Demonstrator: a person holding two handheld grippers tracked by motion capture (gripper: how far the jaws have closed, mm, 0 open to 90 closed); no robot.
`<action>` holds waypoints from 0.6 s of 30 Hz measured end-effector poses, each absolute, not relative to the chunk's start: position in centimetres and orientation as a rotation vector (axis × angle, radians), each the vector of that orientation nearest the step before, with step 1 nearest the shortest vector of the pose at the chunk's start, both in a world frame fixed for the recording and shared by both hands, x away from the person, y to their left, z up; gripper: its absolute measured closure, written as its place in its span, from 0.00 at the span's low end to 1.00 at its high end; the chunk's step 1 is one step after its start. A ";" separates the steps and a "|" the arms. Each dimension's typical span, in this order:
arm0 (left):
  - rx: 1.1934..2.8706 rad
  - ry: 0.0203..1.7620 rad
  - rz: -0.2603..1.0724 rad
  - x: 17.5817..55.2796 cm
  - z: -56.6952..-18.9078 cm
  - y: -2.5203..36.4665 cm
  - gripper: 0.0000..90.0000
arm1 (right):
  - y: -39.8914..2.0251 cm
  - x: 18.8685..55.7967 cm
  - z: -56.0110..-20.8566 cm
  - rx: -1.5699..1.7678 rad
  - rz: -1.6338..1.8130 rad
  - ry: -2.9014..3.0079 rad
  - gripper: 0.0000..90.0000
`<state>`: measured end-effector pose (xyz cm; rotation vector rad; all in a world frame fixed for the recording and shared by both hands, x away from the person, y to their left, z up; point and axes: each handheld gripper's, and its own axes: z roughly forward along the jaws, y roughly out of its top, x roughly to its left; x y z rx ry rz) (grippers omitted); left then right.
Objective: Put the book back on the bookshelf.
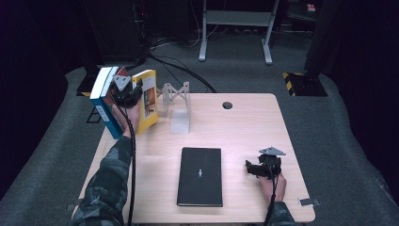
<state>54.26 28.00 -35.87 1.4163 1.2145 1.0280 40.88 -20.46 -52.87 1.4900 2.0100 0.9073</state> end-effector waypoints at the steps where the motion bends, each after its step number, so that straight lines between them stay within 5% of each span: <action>1: 1.427 1.205 1.033 54.3 -36.0 27.9 0.84 | -20.4 40.9 -52.9 1.494 0.911 2.007 0.14; 18: 1.532 1.189 0.945 50.3 -37.1 28.4 0.84 | -20.5 40.9 -52.9 1.483 0.907 2.016 0.15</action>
